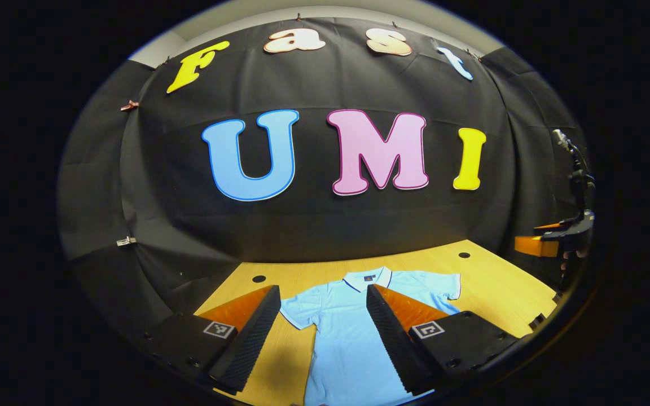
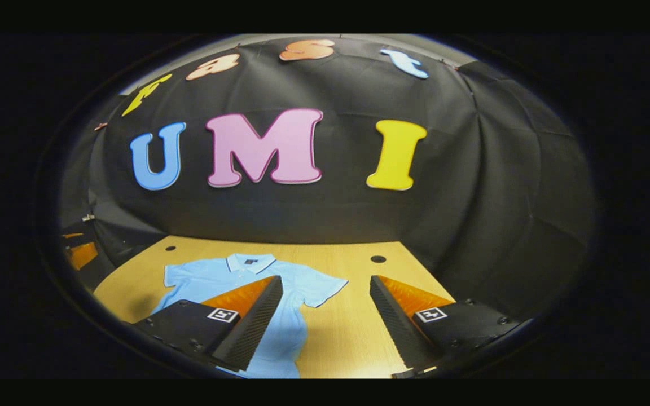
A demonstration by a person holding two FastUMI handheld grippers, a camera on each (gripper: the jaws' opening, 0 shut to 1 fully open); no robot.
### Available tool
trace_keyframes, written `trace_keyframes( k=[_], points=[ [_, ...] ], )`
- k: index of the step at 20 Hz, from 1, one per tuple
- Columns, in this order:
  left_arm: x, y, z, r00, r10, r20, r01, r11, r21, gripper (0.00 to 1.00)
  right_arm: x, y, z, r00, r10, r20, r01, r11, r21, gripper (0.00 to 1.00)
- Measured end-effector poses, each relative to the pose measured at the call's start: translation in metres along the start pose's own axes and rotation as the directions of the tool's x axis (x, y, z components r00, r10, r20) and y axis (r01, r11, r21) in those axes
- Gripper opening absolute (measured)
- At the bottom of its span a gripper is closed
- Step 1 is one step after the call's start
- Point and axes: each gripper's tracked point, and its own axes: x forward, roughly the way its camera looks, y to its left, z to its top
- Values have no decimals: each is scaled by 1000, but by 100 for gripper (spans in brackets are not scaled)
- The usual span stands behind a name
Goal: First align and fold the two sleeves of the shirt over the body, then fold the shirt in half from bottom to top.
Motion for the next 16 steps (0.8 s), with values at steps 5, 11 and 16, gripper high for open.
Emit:
trace_keyframes(
  k=[5, 11, 16],
  points=[
    [15, -5, -4, 999, 18, -42, -18, 1000, 9, 99, 89, -10, -19, 995, 14, -95, -14, 1000, 4, 98],
    [35, 3, -14, 993, 70, -97, -71, 997, -8, 99, 190, -28, -78, 966, -10, -260, 18, 999, 28, 98],
    [49, 15, -32, 984, 94, -151, -95, 995, 2, 99, 254, -35, -127, 932, -26, -362, 19, 1000, -23, 98]
  ],
)
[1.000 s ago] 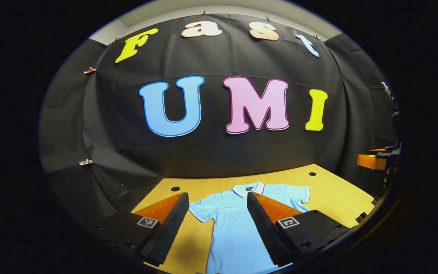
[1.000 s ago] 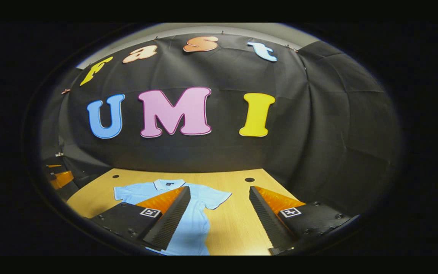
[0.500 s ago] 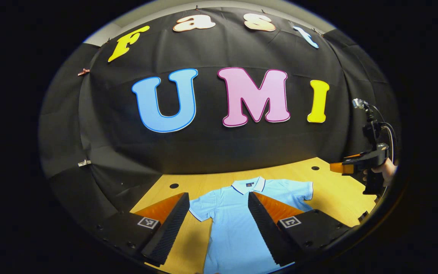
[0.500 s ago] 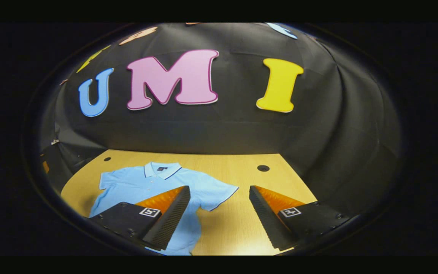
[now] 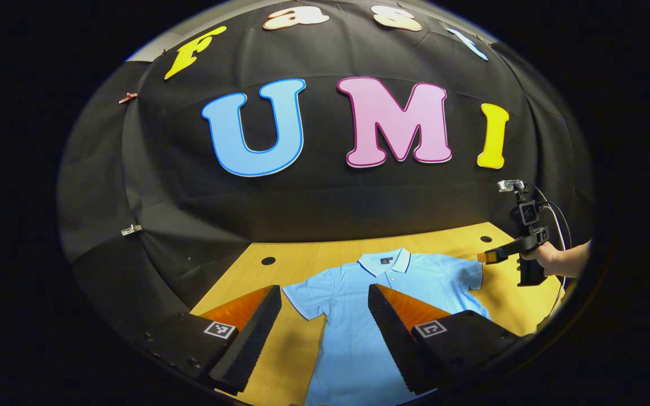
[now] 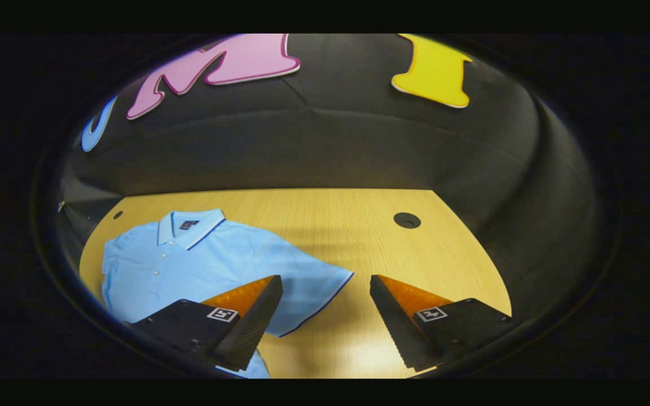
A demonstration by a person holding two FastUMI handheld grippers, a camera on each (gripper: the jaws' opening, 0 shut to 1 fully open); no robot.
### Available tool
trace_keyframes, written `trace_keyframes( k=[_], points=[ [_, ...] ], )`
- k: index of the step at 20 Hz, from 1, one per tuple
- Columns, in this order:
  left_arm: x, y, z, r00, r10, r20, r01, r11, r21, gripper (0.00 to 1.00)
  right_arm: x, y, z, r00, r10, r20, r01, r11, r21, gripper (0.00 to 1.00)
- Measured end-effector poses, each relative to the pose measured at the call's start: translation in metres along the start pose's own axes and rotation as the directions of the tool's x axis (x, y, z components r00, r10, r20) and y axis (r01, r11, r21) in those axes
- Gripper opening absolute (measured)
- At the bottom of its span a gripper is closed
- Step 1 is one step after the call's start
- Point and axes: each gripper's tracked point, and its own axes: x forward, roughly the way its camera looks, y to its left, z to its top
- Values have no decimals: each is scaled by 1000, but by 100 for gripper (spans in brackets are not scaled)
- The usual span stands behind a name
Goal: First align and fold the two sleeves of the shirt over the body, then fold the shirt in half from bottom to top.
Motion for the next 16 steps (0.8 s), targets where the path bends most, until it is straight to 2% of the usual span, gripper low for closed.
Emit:
trace_keyframes(
  k=[2, 7, 9, 10, 11, 13, 14, 15, 16],
  points=[
    [8, 1, -5, 1000, 6, -16, -6, 1000, -4, 99, 23, -6, -10, 999, -26, -34, 25, 999, -25, 95],
    [25, -1, -7, 1000, 8, -17, -8, 1000, -8, 99, 47, -4, -25, 995, 4, -97, 0, 999, 37, 98],
    [28, -3, -7, 1000, 3, -16, -4, 1000, -18, 99, 54, -2, -22, 997, 20, -79, -15, 998, 67, 97],
    [30, -5, -9, 1000, 1, -17, -1, 1000, -21, 99, 56, -1, -22, 997, 31, -64, -28, 998, 50, 94],
    [33, -6, -12, 1000, 2, -22, -3, 1000, -22, 99, 55, -2, -20, 998, 40, -51, -38, 999, 35, 97],
    [34, -3, -20, 999, 13, -37, -14, 1000, -25, 99, 55, 2, -19, 998, 46, -50, -44, 998, 42, 97],
    [33, -3, -24, 999, 14, -41, -15, 999, -29, 99, 56, 4, -20, 997, 51, -53, -49, 998, 42, 91],
    [32, -1, -27, 999, 16, -46, -18, 999, -33, 99, 55, 5, -19, 997, 55, -51, -53, 998, 41, 76],
    [30, 0, -31, 998, 20, -53, -22, 999, -35, 99, 56, 8, -19, 997, 66, -49, -64, 997, 38, 74]
  ],
)
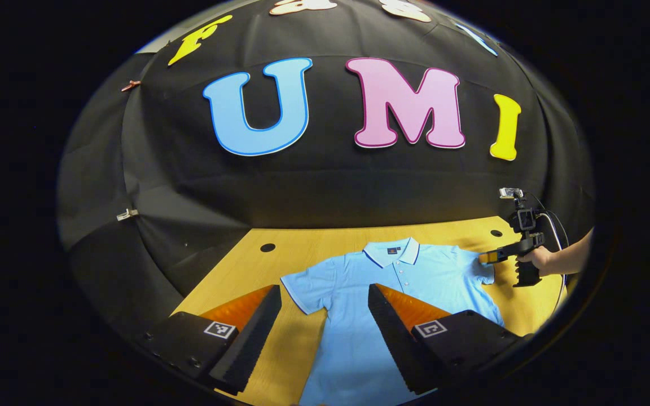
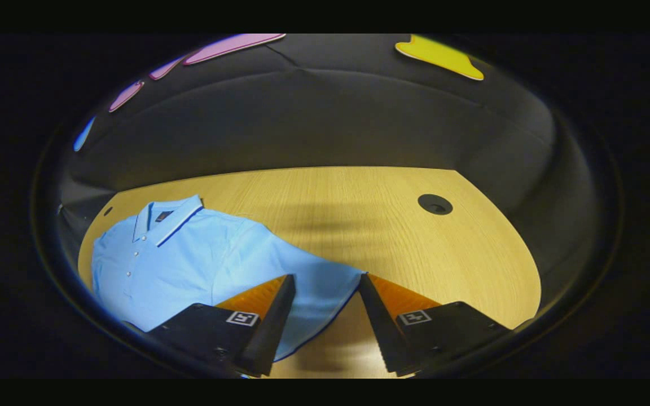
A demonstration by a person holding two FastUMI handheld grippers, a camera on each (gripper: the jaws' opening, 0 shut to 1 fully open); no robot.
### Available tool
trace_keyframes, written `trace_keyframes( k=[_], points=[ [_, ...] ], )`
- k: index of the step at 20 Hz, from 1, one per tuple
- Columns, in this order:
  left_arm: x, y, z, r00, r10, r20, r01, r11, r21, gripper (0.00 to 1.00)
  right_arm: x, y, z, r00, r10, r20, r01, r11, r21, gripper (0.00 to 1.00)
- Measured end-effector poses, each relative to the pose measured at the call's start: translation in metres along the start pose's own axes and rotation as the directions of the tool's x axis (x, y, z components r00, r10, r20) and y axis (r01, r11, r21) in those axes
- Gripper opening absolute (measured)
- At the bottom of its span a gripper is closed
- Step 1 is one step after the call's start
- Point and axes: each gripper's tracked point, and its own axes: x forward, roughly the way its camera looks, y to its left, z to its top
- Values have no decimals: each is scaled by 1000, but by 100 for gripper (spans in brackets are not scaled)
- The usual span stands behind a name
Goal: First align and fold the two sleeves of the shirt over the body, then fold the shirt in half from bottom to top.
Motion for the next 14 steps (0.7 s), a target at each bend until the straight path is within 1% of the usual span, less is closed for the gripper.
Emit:
trace_keyframes(
  k=[1, 3, 4, 7, 8, 9, 11, 14],
  points=[
    [-1, 2, -3, 1000, 6, -6, -6, 1000, -2, 99, -1, 1, 1, 1000, 6, 0, -6, 1000, 1, 70],
    [-3, 7, -8, 1000, 18, -16, -18, 1000, -8, 99, 0, 3, 1, 1000, 6, 1, -6, 1000, 3, 40],
    [-5, 10, -12, 1000, 23, -20, -24, 1000, -12, 99, 2, 4, 2, 1000, 11, 3, -11, 1000, 13, 34],
    [-9, 18, -17, 999, 40, -31, -41, 999, -22, 99, 0, 5, 2, 1000, -12, -7, 12, 998, 68, 0],
    [-10, 20, -19, 998, 46, -33, -47, 999, -24, 99, 0, 6, 2, 1000, -11, -10, 12, 997, 77, 6],
    [-11, 22, -19, 998, 51, -34, -52, 998, -26, 99, 0, 7, 2, 1000, -20, -12, 21, 997, 79, 6],
    [-12, 26, -20, 998, 59, -33, -60, 998, -29, 99, -9, 10, 17, 999, -38, 34, 36, 998, 55, 6],
    [-14, 31, -20, 997, 71, -27, -72, 997, -35, 99, -27, 37, 50, 993, -18, 118, 16, 1000, 16, 5]
  ],
)
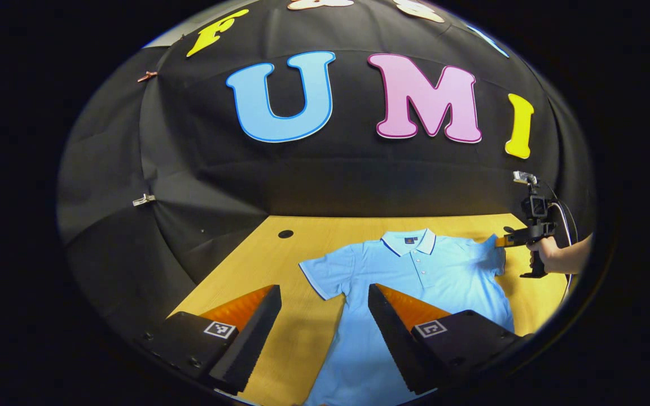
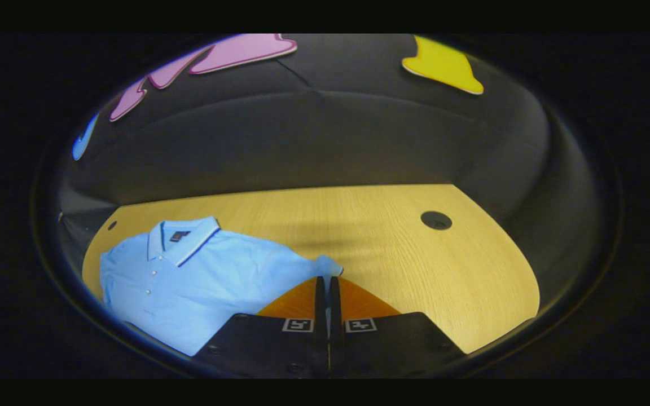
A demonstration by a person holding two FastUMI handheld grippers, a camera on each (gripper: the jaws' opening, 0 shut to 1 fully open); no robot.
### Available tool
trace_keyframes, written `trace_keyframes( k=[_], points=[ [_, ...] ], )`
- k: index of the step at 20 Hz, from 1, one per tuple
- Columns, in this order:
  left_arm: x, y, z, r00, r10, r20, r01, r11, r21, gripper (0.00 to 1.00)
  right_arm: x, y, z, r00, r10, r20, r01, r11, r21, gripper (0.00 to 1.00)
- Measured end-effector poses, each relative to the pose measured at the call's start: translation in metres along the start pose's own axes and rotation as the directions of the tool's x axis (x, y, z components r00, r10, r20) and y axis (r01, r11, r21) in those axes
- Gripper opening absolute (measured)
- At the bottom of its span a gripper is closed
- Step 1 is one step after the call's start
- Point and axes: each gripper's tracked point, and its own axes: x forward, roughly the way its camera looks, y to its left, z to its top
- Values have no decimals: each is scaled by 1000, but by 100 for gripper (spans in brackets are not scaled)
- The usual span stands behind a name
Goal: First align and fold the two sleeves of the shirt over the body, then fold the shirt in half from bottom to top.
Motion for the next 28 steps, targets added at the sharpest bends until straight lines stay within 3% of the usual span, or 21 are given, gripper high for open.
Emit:
trace_keyframes(
  k=[4, 12, 15, 19, 28],
  points=[
    [-3, 3, -1, 1000, 11, -1, -11, 999, -35, 99, -18, 55, 33, 995, 63, 81, -54, 992, -113, 5],
    [-1, 8, 4, 1000, 6, 12, -5, 998, -60, 99, -36, 211, 24, 968, 239, 71, -220, 954, -203, 2],
    [11, 9, 5, 1000, -2, 19, 4, 997, -81, 99, -53, 251, 16, 946, 313, 82, -282, 922, -267, 76],
    [53, 11, 4, 999, -39, 11, 40, 996, -80, 99, -88, 246, -1, 936, 345, 73, -319, 917, -240, 95],
    [214, 12, -22, 991, -106, -88, 100, 993, -64, 99, -154, 133, -16, 963, 238, 130, -212, 959, -190, 98]
  ],
)
